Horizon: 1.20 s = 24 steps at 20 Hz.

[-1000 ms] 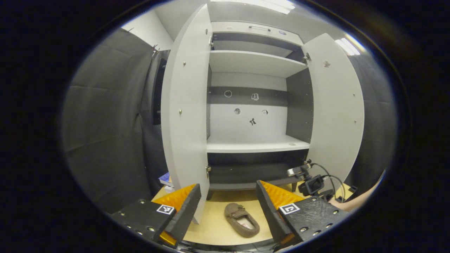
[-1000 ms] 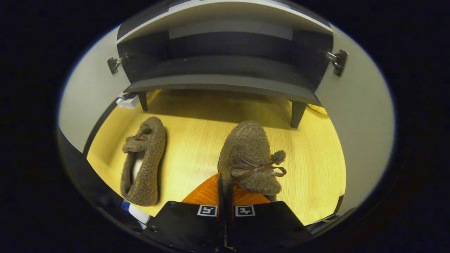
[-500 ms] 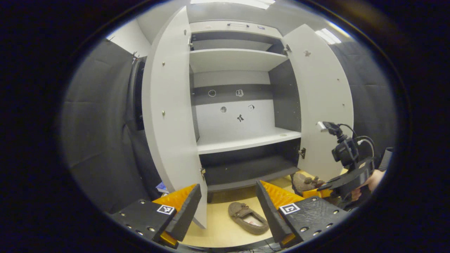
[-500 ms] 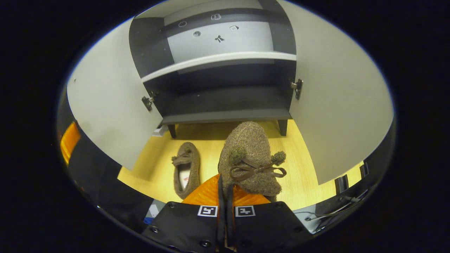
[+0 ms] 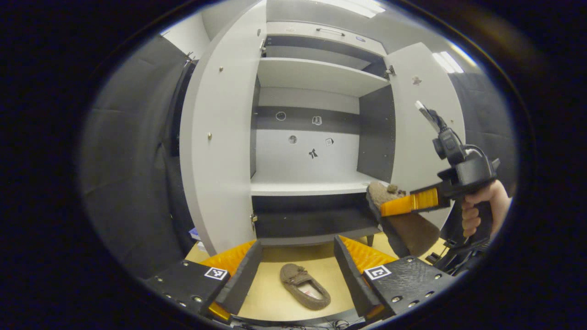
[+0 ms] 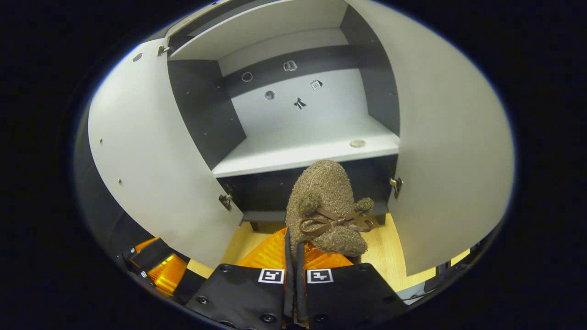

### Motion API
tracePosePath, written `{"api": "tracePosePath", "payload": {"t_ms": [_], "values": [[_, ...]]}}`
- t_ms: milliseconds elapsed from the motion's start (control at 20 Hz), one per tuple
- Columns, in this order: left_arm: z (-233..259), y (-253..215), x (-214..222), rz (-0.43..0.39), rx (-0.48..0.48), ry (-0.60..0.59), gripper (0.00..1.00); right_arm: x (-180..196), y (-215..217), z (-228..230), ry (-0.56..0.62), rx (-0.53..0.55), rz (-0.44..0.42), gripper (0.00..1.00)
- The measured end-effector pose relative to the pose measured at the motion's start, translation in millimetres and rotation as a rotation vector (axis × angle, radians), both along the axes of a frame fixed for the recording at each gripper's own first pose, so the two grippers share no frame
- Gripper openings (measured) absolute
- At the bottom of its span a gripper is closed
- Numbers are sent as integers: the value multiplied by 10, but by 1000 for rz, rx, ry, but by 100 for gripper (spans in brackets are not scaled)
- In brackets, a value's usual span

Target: Grab one shoe with the right hand and put it into the shoe cabinet, grab the other shoe with the left hand and put it into the shoe cabinet; then close the right door with the right hand and the left door with the left hand.

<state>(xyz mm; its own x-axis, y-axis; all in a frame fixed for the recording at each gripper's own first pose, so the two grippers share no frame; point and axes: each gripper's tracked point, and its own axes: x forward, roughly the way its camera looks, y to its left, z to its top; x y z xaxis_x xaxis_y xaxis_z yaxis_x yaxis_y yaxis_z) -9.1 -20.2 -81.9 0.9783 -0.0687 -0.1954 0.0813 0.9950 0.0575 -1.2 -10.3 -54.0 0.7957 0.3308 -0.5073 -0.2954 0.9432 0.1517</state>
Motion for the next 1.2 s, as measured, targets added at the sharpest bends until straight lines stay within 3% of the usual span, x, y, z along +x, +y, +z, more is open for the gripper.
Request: {"api": "tracePosePath", "payload": {"t_ms": [50,100,350,400,450,650,700,750,850,900,950,1000,1050,1100,1150,1200], "values": [[11,7,18,4,21,0,96,52,-20,147,-21,0,24,4],[40,12,32,10,43,-3,91,117,-36,246,-45,2,43,4],[151,11,98,64,85,-20,91,716,116,834,-175,-3,95,4],[174,4,113,78,87,-20,87,836,137,927,-201,-11,98,4],[184,11,128,92,88,-22,91,971,149,1041,-232,-21,105,4],[296,58,171,161,105,-36,91,1417,230,1334,-323,-36,121,4],[349,74,196,178,107,-49,96,1522,259,1379,-335,-29,124,4],[387,86,194,189,106,-62,91,1617,280,1410,-346,-24,130,4],[453,103,203,217,107,-76,96,1832,292,1447,-378,-38,134,4],[476,111,207,228,110,-78,91,1933,283,1453,-394,-51,132,4],[484,119,199,239,119,-77,96,2029,251,1472,-413,-65,123,4],[505,140,189,255,134,-76,91,2104,228,1474,-430,-73,118,4],[520,170,185,273,148,-78,96,2187,189,1471,-443,-78,111,4],[528,195,167,291,158,-78,87,2277,149,1452,-453,-86,101,4],[525,223,122,309,161,-74,87,2374,97,1429,-462,-92,84,4],[519,249,97,325,159,-68,92,2469,53,1400,-473,-94,66,4]]}}
